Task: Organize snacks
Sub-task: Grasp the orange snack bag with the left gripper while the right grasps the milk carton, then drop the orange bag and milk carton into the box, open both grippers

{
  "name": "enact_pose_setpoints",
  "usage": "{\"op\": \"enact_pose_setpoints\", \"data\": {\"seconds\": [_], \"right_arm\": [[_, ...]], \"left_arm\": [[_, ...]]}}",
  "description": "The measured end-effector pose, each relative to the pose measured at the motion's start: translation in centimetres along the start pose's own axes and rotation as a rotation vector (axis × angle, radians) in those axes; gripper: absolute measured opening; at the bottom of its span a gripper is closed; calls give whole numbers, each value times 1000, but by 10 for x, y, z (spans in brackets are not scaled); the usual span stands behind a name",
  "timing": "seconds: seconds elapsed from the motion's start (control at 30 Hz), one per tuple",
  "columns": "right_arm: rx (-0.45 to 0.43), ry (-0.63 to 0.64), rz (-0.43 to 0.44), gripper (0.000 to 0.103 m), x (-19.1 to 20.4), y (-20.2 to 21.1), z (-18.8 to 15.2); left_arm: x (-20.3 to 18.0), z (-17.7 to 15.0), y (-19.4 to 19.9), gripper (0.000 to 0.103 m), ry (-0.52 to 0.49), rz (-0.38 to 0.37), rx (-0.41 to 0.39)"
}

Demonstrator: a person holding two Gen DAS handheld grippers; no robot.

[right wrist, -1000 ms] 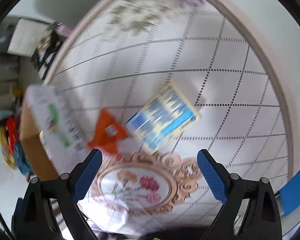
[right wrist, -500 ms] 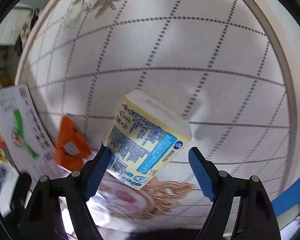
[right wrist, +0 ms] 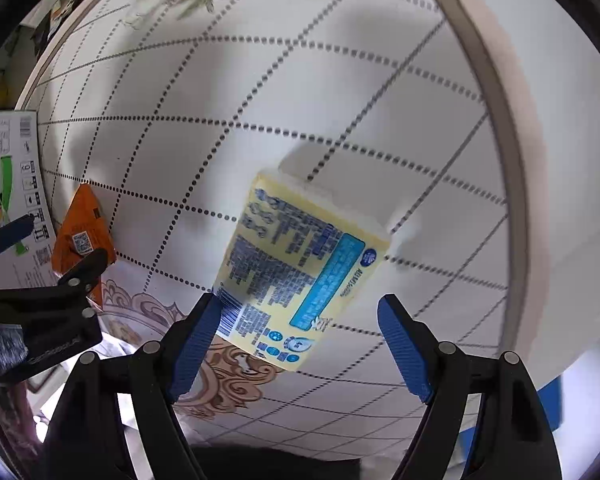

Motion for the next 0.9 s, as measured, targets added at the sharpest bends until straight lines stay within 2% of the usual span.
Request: {"op": "enact_pose_setpoints", "data": {"seconds": [0.1, 0.13, 0.17, 0.27, 0.33, 0.5, 0.57, 0.63, 0.77, 0.9], "right_arm": [[8, -31, 25, 84, -2, -6, 0], [12, -36, 29, 84, -2, -9, -1], [17, -39, 31, 84, -3, -11, -1], [28, -63, 42, 84, 0, -19, 1], [15, -82, 22, 73, -1, -21, 5], [-37, -71, -4, 69, -8, -8, 3], [-47, -61, 4, 68, -3, -2, -4], [-59, -37, 12, 67, -1, 8, -12], [-98, 35, 38, 67, 11, 36, -36], [-147, 138, 78, 67, 44, 77, -58]], "left_arm": [[-4, 1, -13, 79, 6, -45, 41], [-5, 0, -16, 66, 12, -66, 56], [-6, 0, -19, 59, 17, -76, 64], [-6, -1, -19, 54, 41, -101, 58], [-8, -3, -16, 52, 48, -116, 49], [-6, -18, -4, 51, 101, -169, -1], [-7, -29, 9, 51, 126, -213, -40], [-10, -46, 25, 51, 148, -266, -80], [-8, -85, 59, 51, 172, -328, -174], [19, -123, 99, 51, 242, -376, -277]]}}
Point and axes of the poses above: each gripper's, at about its wrist camera, not at the fingertips, and y roughly against the way its jaws point, x to its left, z to its top, the point moved 7 cm from there along -y, roughly the way its jaws point, and after that the axes turned 3 degrees about x, right-handed, at the moved point
